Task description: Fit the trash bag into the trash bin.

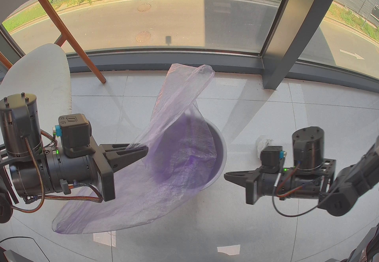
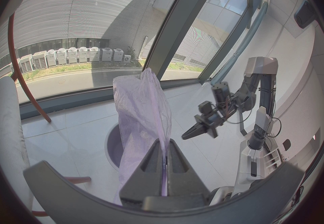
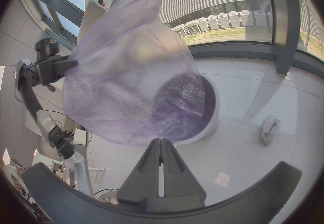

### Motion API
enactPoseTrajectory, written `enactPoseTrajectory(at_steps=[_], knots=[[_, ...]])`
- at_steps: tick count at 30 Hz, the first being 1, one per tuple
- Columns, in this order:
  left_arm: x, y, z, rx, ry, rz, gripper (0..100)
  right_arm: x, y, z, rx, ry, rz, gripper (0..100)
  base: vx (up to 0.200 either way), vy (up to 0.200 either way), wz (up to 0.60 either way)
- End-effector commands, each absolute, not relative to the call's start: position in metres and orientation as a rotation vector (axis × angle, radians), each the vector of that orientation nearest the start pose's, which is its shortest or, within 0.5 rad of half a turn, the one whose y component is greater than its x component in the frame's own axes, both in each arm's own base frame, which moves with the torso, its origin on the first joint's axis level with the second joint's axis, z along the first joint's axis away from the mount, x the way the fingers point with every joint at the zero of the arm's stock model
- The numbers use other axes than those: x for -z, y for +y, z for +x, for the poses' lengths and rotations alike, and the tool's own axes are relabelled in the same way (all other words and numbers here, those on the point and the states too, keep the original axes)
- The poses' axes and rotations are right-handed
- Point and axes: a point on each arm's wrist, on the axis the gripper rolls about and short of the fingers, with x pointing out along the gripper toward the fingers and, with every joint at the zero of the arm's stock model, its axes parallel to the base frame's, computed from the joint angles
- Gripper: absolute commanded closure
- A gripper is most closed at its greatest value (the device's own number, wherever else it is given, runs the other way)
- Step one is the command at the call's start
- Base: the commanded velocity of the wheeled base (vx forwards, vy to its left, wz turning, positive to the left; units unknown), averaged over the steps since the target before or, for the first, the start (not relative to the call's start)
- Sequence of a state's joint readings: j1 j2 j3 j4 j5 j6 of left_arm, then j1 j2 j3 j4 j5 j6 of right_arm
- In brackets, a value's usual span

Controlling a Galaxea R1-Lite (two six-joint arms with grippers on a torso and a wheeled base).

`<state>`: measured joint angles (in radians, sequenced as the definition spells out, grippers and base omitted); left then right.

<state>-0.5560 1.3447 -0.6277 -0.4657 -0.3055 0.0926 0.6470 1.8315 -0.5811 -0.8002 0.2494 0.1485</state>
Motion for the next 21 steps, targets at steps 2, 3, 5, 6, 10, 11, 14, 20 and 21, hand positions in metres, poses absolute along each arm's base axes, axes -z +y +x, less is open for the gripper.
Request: enactPoseTrajectory(at_steps=[2,3,5,6,10,11,14,20,21], knots=[[-0.207,-0.116,0.175,0.864,0.223,0.119,100,-0.058,0.223,0.278,-0.814,0.515,0.029,100,0.000,0.000,0.00],[-0.207,-0.116,0.175,0.864,0.223,0.119,100,-0.058,0.225,0.281,-0.809,0.505,0.030,100,0.000,0.000,0.00],[-0.208,-0.117,0.176,0.864,0.221,0.119,100,-0.061,0.231,0.289,-0.790,0.476,0.036,100,0.000,0.000,0.00],[-0.208,-0.117,0.176,0.866,0.220,0.118,100,-0.061,0.237,0.299,-0.766,0.454,0.042,100,0.000,0.000,0.00],[-0.209,-0.117,0.176,0.867,0.216,0.118,100,-0.057,0.250,0.319,-0.717,0.410,0.044,100,0.000,0.000,0.00],[-0.209,-0.117,0.176,0.867,0.215,0.117,100,-0.057,0.254,0.324,-0.703,0.397,0.045,100,0.000,0.000,0.00],[-0.210,-0.118,0.177,0.867,0.212,0.117,100,-0.055,0.261,0.333,-0.683,0.374,0.047,100,0.000,0.000,0.00],[-0.216,-0.120,0.181,0.869,0.195,0.116,100,-0.046,0.282,0.358,-0.674,0.323,0.052,100,0.000,0.000,0.00],[-0.216,-0.120,0.182,0.869,0.194,0.116,100,-0.046,0.285,0.361,-0.671,0.322,0.049,100,0.000,0.000,0.00]])
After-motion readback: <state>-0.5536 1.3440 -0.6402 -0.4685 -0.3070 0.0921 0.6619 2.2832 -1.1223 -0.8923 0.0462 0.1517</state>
